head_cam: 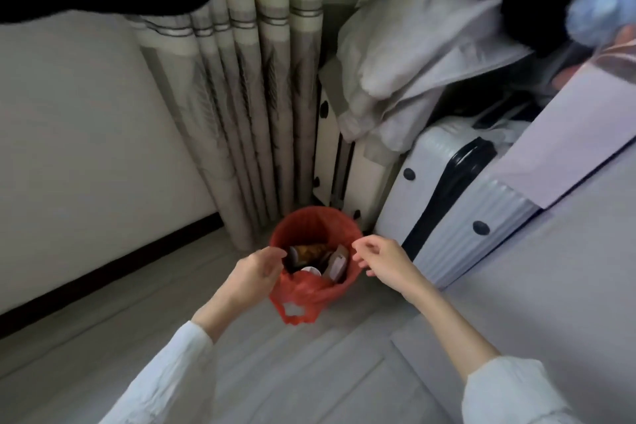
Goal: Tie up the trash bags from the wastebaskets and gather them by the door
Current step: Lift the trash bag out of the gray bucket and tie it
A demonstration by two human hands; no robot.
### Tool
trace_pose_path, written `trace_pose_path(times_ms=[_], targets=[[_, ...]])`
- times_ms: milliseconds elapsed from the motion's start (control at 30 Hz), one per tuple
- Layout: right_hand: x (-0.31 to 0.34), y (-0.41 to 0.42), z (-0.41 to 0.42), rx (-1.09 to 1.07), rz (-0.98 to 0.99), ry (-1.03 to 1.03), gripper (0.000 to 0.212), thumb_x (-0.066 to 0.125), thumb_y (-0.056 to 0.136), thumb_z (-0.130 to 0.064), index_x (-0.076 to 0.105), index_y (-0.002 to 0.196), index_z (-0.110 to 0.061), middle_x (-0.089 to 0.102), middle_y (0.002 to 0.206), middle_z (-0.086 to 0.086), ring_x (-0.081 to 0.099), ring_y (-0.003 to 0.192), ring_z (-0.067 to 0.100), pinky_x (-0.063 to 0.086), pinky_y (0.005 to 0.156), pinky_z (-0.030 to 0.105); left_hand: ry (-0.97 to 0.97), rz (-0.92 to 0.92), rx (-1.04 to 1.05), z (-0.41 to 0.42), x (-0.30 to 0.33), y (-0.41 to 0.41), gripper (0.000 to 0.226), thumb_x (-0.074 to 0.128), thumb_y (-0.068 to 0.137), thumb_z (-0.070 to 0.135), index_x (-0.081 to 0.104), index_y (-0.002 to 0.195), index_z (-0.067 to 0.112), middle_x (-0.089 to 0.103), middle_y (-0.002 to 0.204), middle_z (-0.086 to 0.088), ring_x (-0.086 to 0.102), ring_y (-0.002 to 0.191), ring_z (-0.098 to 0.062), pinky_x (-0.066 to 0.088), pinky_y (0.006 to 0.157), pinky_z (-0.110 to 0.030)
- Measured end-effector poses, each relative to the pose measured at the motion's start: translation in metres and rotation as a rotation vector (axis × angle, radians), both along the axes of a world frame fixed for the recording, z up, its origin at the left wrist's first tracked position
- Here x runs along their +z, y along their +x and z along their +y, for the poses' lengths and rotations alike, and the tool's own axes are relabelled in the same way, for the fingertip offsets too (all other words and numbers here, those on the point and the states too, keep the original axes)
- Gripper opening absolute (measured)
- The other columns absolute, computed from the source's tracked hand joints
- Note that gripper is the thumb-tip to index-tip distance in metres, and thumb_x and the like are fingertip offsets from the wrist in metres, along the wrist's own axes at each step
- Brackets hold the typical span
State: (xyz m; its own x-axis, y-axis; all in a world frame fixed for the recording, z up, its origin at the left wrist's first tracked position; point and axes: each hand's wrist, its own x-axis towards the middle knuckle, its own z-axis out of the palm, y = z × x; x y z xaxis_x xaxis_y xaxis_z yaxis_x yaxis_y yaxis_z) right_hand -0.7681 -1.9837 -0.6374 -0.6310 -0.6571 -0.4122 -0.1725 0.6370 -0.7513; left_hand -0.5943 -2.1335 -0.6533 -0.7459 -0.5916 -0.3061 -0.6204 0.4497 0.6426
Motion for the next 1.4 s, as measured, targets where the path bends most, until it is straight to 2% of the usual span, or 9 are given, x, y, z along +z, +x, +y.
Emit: trace_pose_path(times_ms=[267, 367, 467, 633, 767, 933, 1100, 1233, 1400], targets=[[-0.247, -0.053, -0.048, -0.009, 0.328, 0.131, 0.046, 0.050, 0.091, -0.023, 0.046, 0.135, -0.012, 0.045, 0.142, 0.011, 0.042, 0.131, 0.028, 0.034, 0.111, 0.037, -0.055, 0.022, 0.064, -0.067, -0.252, -0.053, 0.048, 0.046, 0.081, 0.024, 0.048, 0.123, 0.001, 0.053, 0.123, -0.026, 0.049, 0.116, -0.042, 0.042, 0.095, -0.042], [-0.309, -0.074, -0.063, -0.035, 0.415, 0.098, 0.058, 0.051, 0.088, -0.023, 0.032, 0.142, -0.016, 0.034, 0.149, 0.007, 0.035, 0.135, 0.028, 0.031, 0.114, 0.042, -0.043, 0.047, 0.204, -0.087, -0.309, -0.069, 0.055, 0.050, 0.088, 0.020, 0.031, 0.133, -0.006, 0.039, 0.137, -0.028, 0.033, 0.131, -0.040, 0.031, 0.107, -0.042], [-0.343, -0.089, -0.073, -0.035, 0.490, 0.130, 0.060, 0.051, 0.088, -0.017, 0.030, 0.143, -0.013, 0.031, 0.149, 0.007, 0.032, 0.135, 0.030, 0.028, 0.115, 0.038, -0.043, 0.093, 0.242, -0.091, -0.339, -0.079, 0.065, 0.054, 0.087, 0.025, 0.024, 0.139, 0.001, 0.047, 0.134, -0.026, 0.043, 0.125, -0.039, 0.037, 0.100, -0.037], [-0.351, -0.088, -0.075, -0.097, 0.554, 0.171, 0.042, 0.044, 0.085, -0.004, 0.049, 0.126, -0.008, 0.041, 0.136, 0.016, 0.041, 0.119, 0.037, 0.037, 0.105, 0.038, -0.080, 0.223, 0.365, -0.098, -0.349, -0.086, 0.062, 0.063, 0.080, 0.021, 0.037, 0.136, 0.014, 0.055, 0.129, -0.019, 0.051, 0.119, -0.036, 0.042, 0.095, -0.037], [-0.343, -0.062, -0.054, -0.081, 0.487, 0.206, 0.027, 0.045, 0.082, -0.010, 0.054, 0.108, -0.012, 0.041, 0.118, 0.014, 0.045, 0.113, 0.038, 0.044, 0.099, 0.042, -0.181, 0.141, 0.384, -0.115, -0.346, -0.079, 0.051, 0.061, 0.081, 0.032, 0.048, 0.127, 0.013, 0.055, 0.125, -0.021, 0.051, 0.116, -0.039, 0.043, 0.095, -0.044], [-0.334, -0.059, -0.046, -0.130, 0.626, 0.272, 0.041, 0.048, 0.090, -0.035, 0.045, 0.127, -0.017, 0.047, 0.120, 0.011, 0.056, 0.106, 0.034, 0.052, 0.083, 0.041, -0.292, -0.060, 0.431, -0.124, -0.335, -0.076, 0.041, 0.050, 0.085, 0.046, 0.063, 0.108, 0.015, 0.061, 0.114, -0.022, 0.053, 0.112, -0.041, 0.040, 0.097, -0.051], [-0.345, -0.065, -0.062, -0.145, 0.615, 0.300, 0.038, 0.049, 0.090, -0.023, 0.044, 0.127, -0.014, 0.043, 0.122, 0.012, 0.051, 0.108, 0.032, 0.053, 0.081, 0.044, -0.376, 0.171, 0.395, -0.119, -0.317, -0.081, 0.025, 0.053, 0.084, 0.020, 0.065, 0.106, 0.013, 0.065, 0.109, -0.020, 0.054, 0.109, -0.039, 0.045, 0.092, -0.045], [-0.346, -0.068, -0.067, -0.223, 0.631, 0.246, 0.019, 0.047, 0.089, -0.010, 0.052, 0.106, -0.004, 0.051, 0.112, 0.016, 0.058, 0.095, 0.034, 0.054, 0.076, 0.043, -0.369, 0.354, 0.176, -0.105, -0.309, -0.089, 0.018, 0.055, 0.085, 0.014, 0.066, 0.099, 0.014, 0.058, 0.097, -0.013, 0.058, 0.094, -0.032, 0.047, 0.081, -0.039], [-0.356, -0.073, -0.058, -0.331, 0.567, 0.179, 0.035, 0.047, 0.091, -0.039, 0.053, 0.103, -0.007, 0.064, 0.100, 0.013, 0.064, 0.087, 0.032, 0.053, 0.067, 0.038, -0.354, 0.447, -0.013, -0.093, -0.303, -0.100, 0.017, 0.059, 0.085, 0.012, 0.070, 0.097, 0.013, 0.060, 0.099, -0.006, 0.059, 0.098, -0.023, 0.043, 0.086, -0.029]])
